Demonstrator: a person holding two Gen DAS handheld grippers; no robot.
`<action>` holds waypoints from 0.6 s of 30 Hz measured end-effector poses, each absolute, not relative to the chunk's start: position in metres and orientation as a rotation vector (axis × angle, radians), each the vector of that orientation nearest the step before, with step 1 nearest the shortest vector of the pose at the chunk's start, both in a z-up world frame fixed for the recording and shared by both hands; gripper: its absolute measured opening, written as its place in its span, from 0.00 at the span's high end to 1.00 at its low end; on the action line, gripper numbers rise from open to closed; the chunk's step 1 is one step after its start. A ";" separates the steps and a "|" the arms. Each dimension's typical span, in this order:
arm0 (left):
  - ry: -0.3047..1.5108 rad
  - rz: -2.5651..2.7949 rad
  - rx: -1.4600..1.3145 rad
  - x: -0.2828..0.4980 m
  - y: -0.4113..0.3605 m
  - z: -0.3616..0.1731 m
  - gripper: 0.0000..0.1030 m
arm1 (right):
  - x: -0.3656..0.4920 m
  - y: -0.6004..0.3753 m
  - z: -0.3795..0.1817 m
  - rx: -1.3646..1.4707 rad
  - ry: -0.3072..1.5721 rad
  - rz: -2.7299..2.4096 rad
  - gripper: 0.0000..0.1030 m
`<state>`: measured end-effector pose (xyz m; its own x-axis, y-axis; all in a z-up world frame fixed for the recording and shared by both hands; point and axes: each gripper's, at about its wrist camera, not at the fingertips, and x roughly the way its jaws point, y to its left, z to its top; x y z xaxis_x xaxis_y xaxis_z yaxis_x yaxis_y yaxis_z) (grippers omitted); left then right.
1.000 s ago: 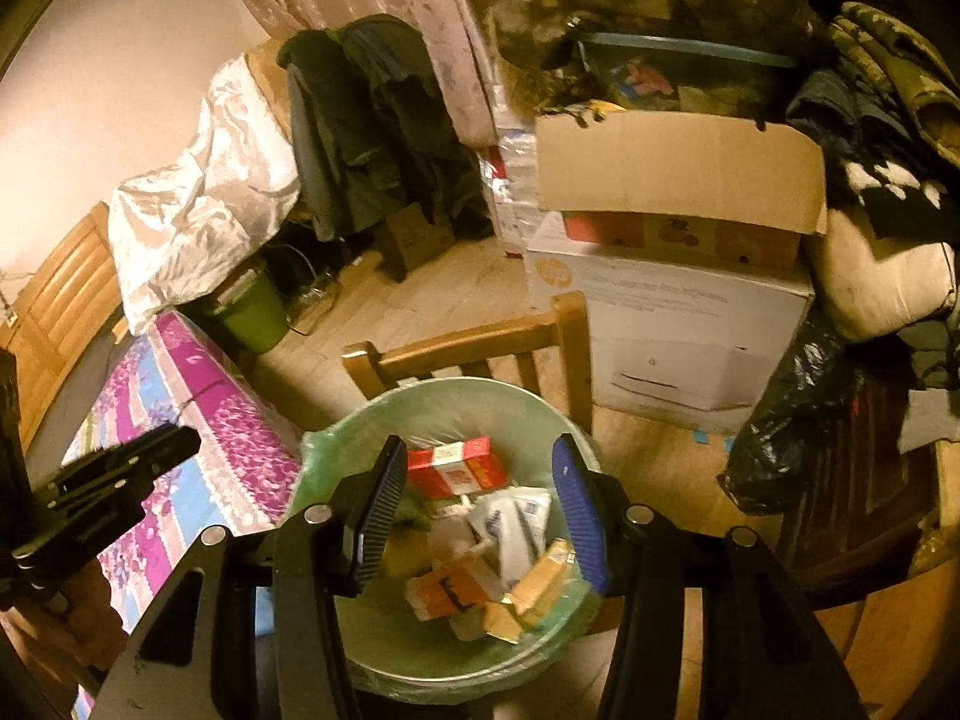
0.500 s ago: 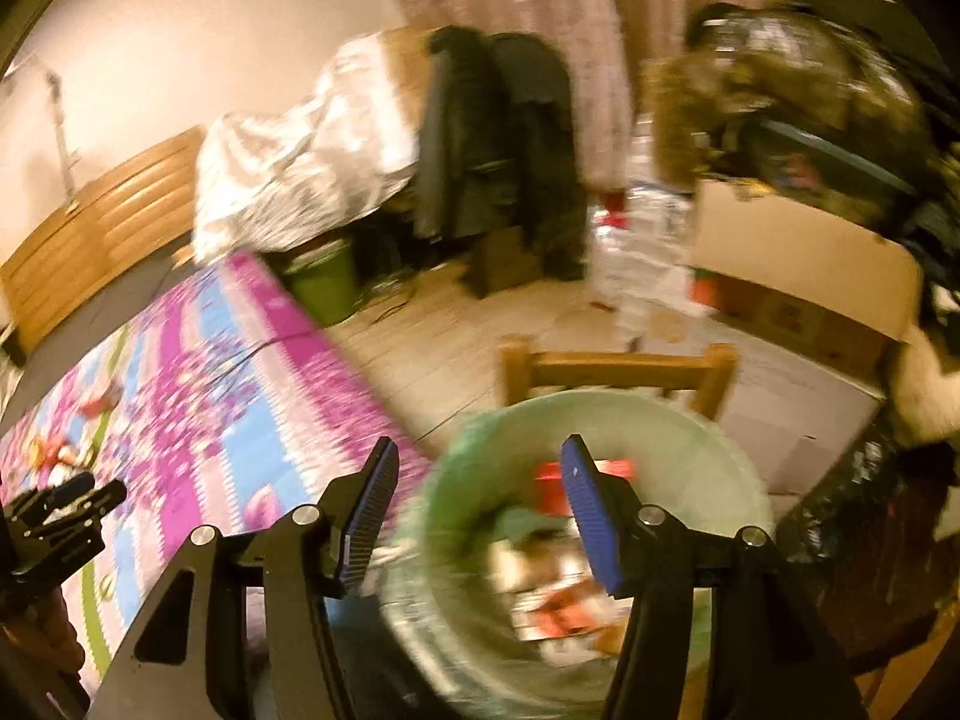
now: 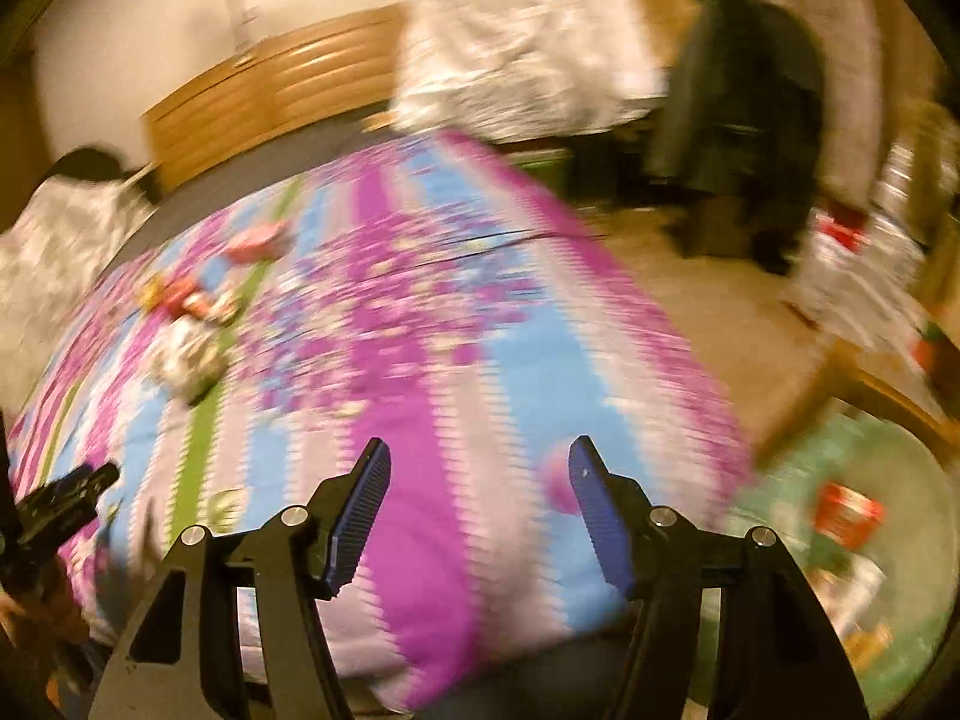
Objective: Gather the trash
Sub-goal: 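Move both grippers back over the quilt toward the remaining trash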
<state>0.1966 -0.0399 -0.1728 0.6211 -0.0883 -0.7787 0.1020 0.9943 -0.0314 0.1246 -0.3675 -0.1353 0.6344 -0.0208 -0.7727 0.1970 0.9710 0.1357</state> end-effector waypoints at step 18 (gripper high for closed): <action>0.915 -0.081 -0.152 0.263 0.025 -0.188 0.49 | 0.267 -0.202 -0.164 0.115 0.893 0.359 0.39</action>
